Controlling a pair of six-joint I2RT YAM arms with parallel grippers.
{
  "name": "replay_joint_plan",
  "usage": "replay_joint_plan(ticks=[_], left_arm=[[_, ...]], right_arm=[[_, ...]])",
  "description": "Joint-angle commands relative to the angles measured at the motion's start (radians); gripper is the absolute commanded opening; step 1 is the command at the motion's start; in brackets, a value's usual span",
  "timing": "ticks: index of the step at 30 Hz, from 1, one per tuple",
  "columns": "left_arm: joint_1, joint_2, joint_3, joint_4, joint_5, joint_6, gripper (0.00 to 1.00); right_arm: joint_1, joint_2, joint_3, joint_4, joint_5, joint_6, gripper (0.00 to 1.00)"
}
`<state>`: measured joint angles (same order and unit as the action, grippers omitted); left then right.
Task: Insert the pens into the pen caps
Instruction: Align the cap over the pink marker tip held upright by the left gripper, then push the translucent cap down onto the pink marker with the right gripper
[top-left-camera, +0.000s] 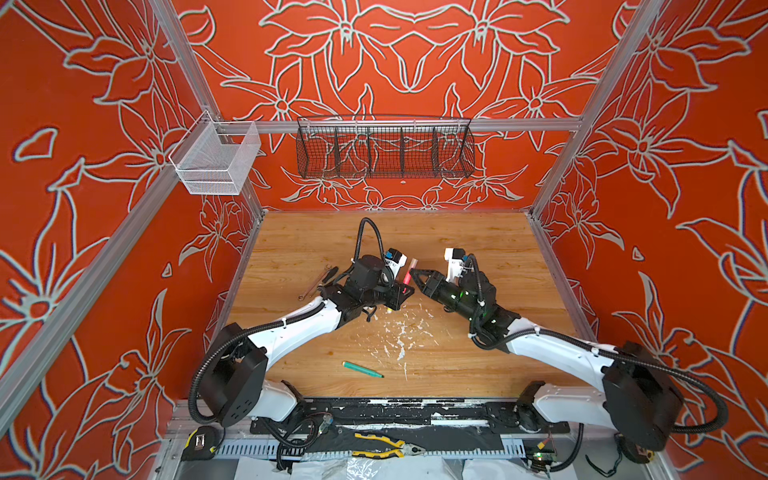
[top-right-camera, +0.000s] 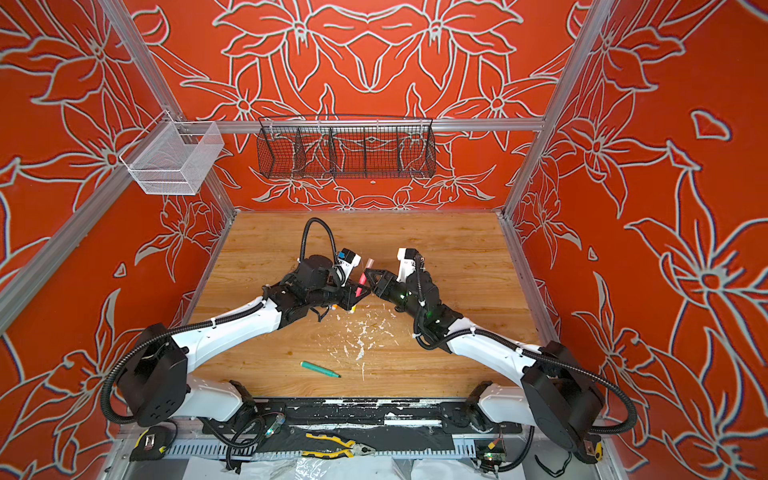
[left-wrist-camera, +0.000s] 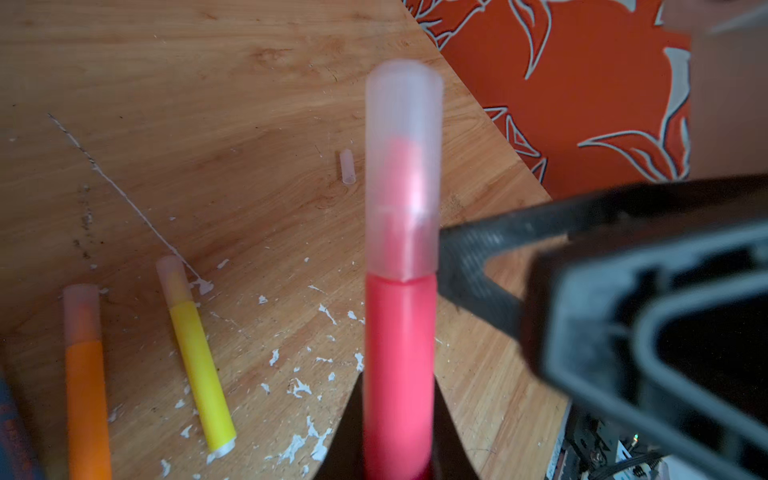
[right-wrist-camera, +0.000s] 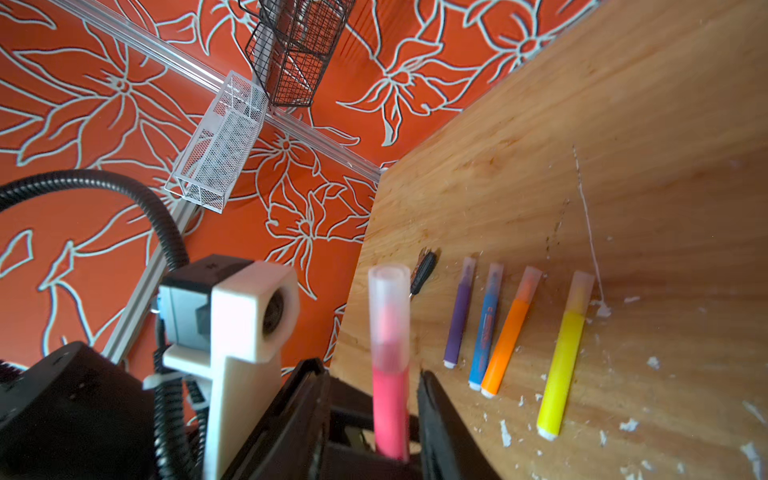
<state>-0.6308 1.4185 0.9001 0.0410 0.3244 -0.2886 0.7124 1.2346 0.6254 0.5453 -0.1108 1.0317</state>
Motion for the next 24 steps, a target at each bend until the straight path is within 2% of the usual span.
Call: replay_joint_plan(ticks=[1,3,8,14,24], left_arm=[[0.0,-0.01,0.002,0.03,-0.004,0.005,0.0],[0.0,-0.01,0.003,0.03,-0.002,0.005,0.0],[0.0,-0.015,-0.001,0.035,0.005,0.008,0.0],[0.0,-0.024,-0.007,0.039,0.007,0.009,0.0],[0.0,-0.026,-0.009,0.043,0.012,0.008,0.0]], right_arm=[[-0.002,-0.046,0.022,-0.11,0.074,0.0,0.41],[-0.005,-0.067,0.05,-0.192,0.12,-0.001,0.44],[-0.018,-0.035,0.178,-0.314,0.116,-0.036,0.46],[-0.033,0.042,0.281,-0.36,0.109,-0.049,0.45],[-0.051,0.169,0.341,-0.348,0.075,-0.036,0.44]])
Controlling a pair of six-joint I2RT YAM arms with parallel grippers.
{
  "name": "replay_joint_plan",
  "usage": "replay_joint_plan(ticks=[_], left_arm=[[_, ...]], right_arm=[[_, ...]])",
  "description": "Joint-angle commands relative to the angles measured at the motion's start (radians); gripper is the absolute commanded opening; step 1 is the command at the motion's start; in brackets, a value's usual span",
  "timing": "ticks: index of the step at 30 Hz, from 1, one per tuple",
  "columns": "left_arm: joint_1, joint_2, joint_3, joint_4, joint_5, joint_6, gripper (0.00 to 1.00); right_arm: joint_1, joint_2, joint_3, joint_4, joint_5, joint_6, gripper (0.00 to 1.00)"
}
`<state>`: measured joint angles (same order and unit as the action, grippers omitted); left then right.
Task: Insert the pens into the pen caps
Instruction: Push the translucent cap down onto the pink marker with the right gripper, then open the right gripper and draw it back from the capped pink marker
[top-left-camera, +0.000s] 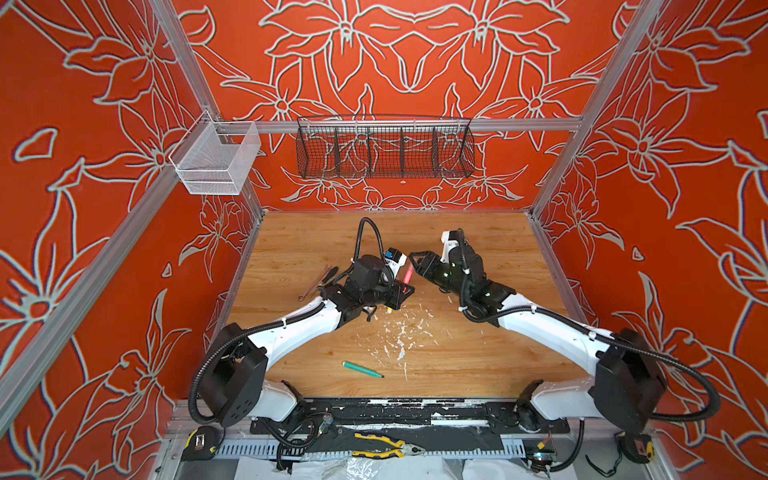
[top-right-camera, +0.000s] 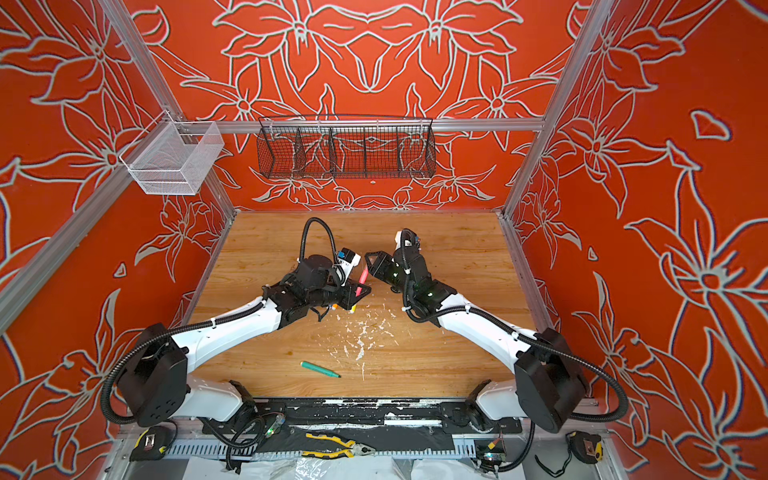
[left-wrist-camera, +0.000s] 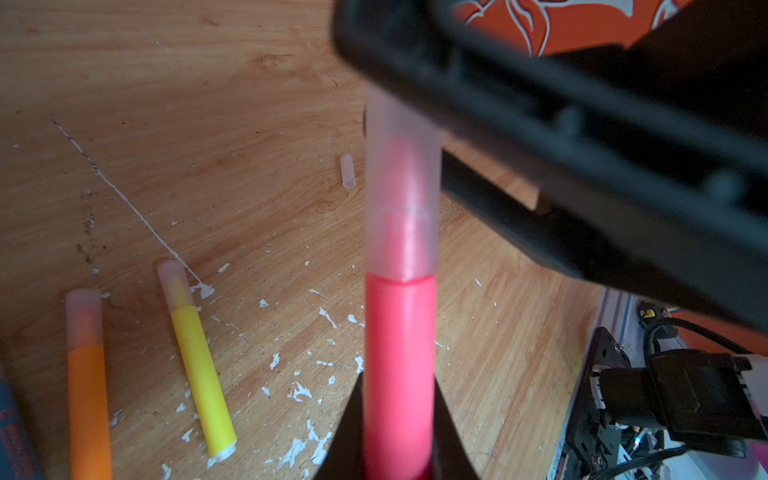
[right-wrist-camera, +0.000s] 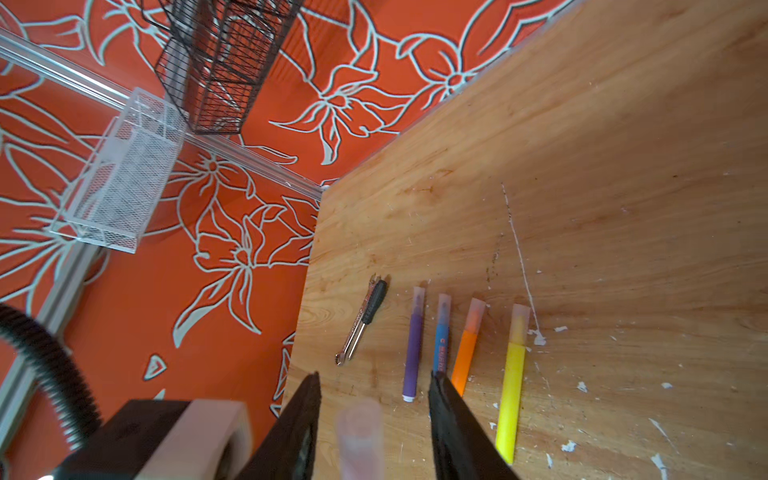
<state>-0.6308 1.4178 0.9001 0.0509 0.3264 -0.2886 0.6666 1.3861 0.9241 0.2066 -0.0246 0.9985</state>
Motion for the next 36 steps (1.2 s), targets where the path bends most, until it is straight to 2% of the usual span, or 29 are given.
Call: replay_joint_plan(ticks=[1,9,16,20,23,25,36], left_arm=[[0.0,-0.026,-0.009,0.032,0.01,0.008,0.0],[0.0,-0.024,-0.008,0.033,0.009,0.01,0.0],[0.0,-0.02,-0.009,0.035,0.001,0.006,0.0],[0.001,-0.011,-0.008,0.038,-0.013,-0.004,0.0],[0.002,0.002,0.005,0.042,-0.068,-0.021,0.0],[0.008,0.014,0.033,0.037,-0.114,-0.058,0.0],[0.024,0.075,0.262,0.012,-0.176,-0.096,0.0]], right_arm=[[-0.006,0.026,0.05,-0.009,-0.02,-0.009,0.43],[-0.007,0.051,0.101,-0.053,-0.035,-0.037,0.33],[-0.001,0.05,0.089,-0.055,-0.053,-0.041,0.13],[0.008,0.043,0.066,-0.051,-0.057,-0.029,0.04],[0.021,0.032,0.032,-0.02,-0.066,-0.017,0.0],[0.033,0.023,0.015,-0.018,-0.061,-0.015,0.0],[0.101,-0.13,-0.068,-0.091,-0.018,-0.029,0.0]])
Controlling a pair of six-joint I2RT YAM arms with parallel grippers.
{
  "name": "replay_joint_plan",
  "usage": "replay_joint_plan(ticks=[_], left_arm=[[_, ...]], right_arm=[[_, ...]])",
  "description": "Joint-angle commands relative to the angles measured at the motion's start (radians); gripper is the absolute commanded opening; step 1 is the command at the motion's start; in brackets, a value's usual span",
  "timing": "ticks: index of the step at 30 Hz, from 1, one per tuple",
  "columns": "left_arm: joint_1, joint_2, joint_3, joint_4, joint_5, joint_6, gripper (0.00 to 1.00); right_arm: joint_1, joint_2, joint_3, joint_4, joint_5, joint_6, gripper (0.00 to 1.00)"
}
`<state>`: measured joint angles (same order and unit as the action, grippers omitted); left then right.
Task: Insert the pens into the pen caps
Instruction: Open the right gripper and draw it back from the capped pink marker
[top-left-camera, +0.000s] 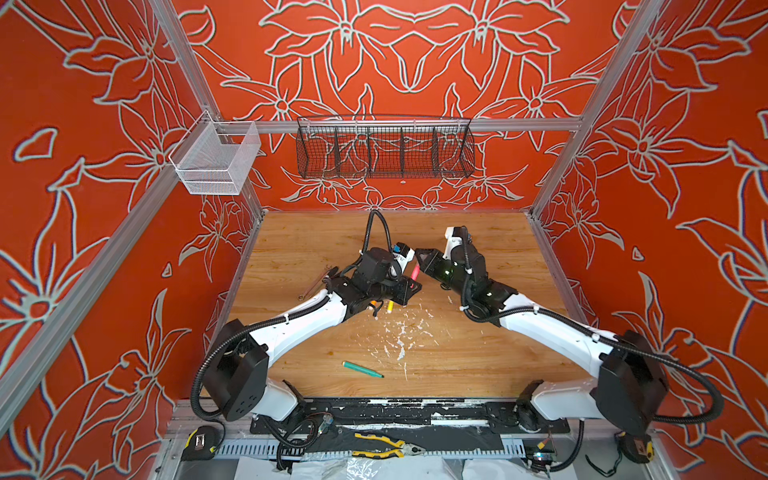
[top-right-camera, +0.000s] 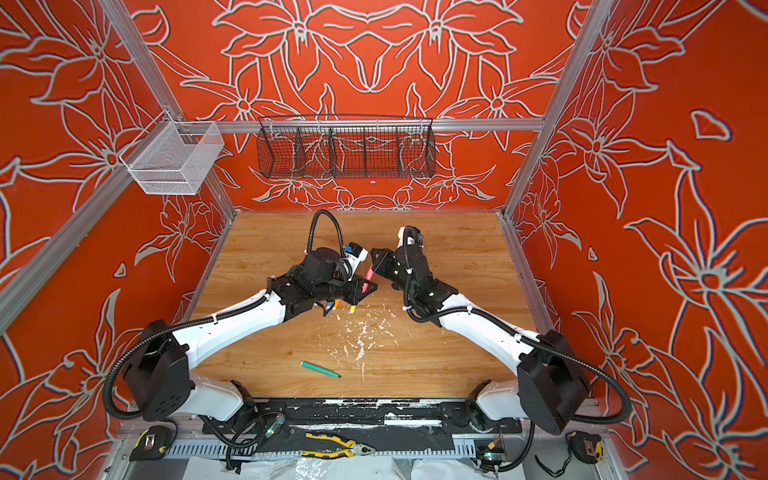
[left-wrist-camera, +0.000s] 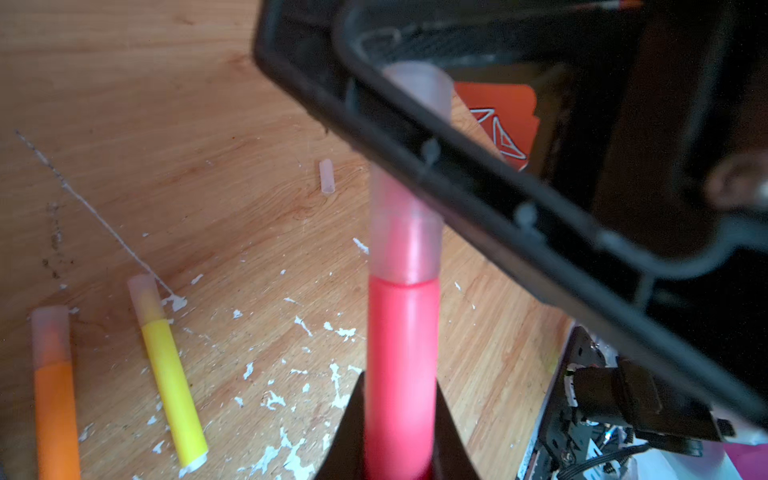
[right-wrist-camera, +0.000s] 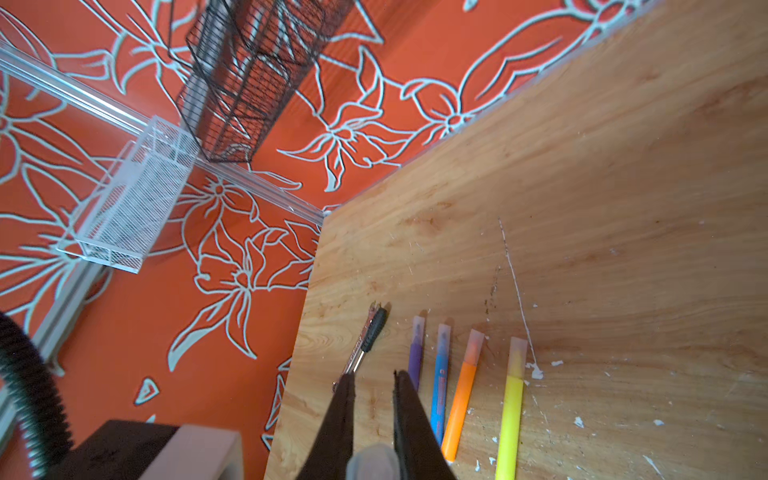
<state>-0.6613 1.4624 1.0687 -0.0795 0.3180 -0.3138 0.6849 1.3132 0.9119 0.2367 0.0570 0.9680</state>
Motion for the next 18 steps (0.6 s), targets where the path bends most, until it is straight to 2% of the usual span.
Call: replay_joint_plan(ticks=[1,7,13,18], left_arm=[[0.057,0.043,0.118,0.141,-0.168,-0.075,0.0],[0.07,0.102,0.231,0.126,-0.179,-0.091,0.0],[0.073,0.102,0.254,0.161,-0.178,-0.097,0.0],[0.075,0.086,0.253,0.167,-0.224,-0.077,0.0]], right_arm=[[0.089,-0.077,-0.07,-0.124,-0.094,0.006,0.0],[0.154,-0.168,-0.127,-0.131,-0.053,0.019,0.0],[0.2,-0.151,-0.123,-0.125,-0.065,0.038,0.0],[0.248,-0.136,-0.12,-0.103,-0.048,0.05,0.0]])
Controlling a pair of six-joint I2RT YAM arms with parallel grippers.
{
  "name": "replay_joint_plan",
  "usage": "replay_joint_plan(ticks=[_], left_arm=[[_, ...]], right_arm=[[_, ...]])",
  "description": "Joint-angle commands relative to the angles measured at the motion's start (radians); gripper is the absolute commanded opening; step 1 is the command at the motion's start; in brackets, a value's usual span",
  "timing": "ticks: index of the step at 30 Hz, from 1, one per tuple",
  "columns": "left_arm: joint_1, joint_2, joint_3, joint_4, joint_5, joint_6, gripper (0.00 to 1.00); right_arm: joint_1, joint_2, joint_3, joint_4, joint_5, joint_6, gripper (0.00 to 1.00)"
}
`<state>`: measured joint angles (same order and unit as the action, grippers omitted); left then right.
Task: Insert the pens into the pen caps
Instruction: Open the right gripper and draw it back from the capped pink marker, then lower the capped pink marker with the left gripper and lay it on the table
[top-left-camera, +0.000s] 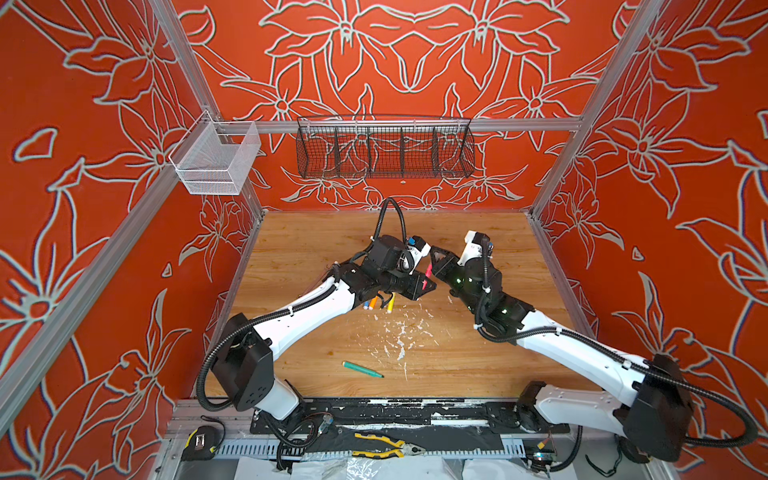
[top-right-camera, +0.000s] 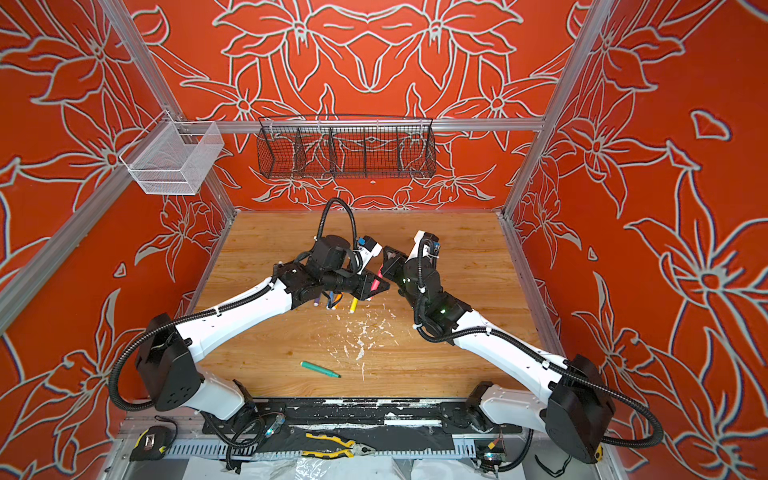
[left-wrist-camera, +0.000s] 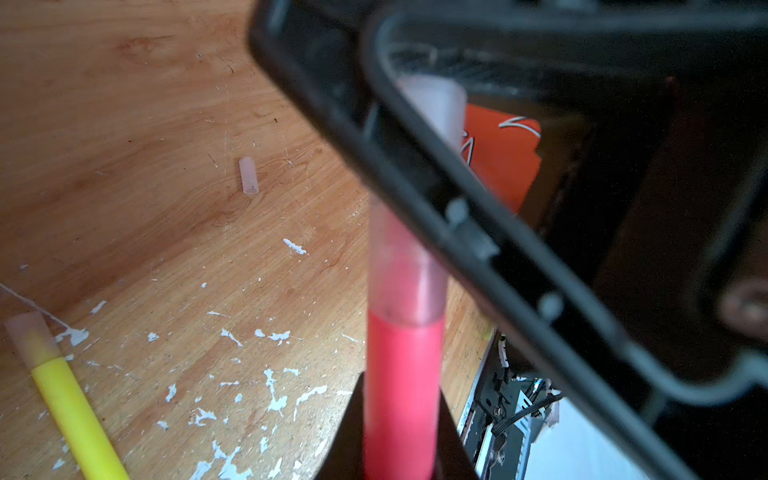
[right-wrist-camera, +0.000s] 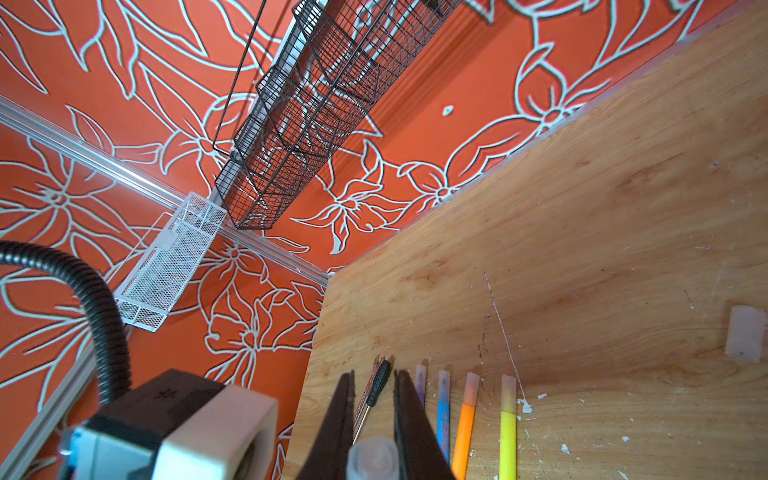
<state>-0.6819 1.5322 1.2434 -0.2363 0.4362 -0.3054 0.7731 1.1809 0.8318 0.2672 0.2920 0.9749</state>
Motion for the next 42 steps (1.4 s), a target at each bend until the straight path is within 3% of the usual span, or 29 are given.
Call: replay_joint_plan(ticks=[1,10,15,19,24,26,30,37,42], left_arm=[[0.097,0.013,0.077,0.322,-0.355,-0.081,0.0],[0.102,-0.061,-0.026,0.323,-0.369,-0.07,0.0],[0.077,-0.133,-0.211,0.341,-0.39,-0.074,0.0],[0.009,-0.163,-0.334,0.315,-0.446,-0.085,0.0],[-0.09,-0.139,-0.42,0.275,-0.533,-0.129,0.0],[-0.099,-0.091,-0.403,0.216,-0.546,-0.171,0.0],[-0.104,0.025,-0.318,0.111,-0.537,-0.219,0.0],[-0.125,0.276,-0.075,-0.135,-0.53,-0.256,0.0],[-0.127,0.397,0.05,-0.253,-0.545,-0.272,0.0]], right_arm=[[0.168,0.003,-0.04,-0.126,-0.284,0.05,0.0],[0.159,-0.032,-0.041,-0.192,-0.176,0.049,0.01],[0.091,-0.065,-0.031,-0.252,-0.178,0.04,0.29],[0.008,-0.14,-0.06,-0.306,-0.164,0.007,0.41],[-0.118,-0.25,-0.119,-0.381,-0.141,-0.118,0.53],[-0.144,-0.291,-0.151,-0.405,-0.103,-0.218,0.54],[-0.164,-0.371,-0.302,-0.363,0.117,-0.34,0.63],[-0.246,-0.429,-0.305,-0.478,0.213,-0.499,0.69],[-0.284,-0.402,-0.317,-0.502,0.301,-0.527,0.71]])
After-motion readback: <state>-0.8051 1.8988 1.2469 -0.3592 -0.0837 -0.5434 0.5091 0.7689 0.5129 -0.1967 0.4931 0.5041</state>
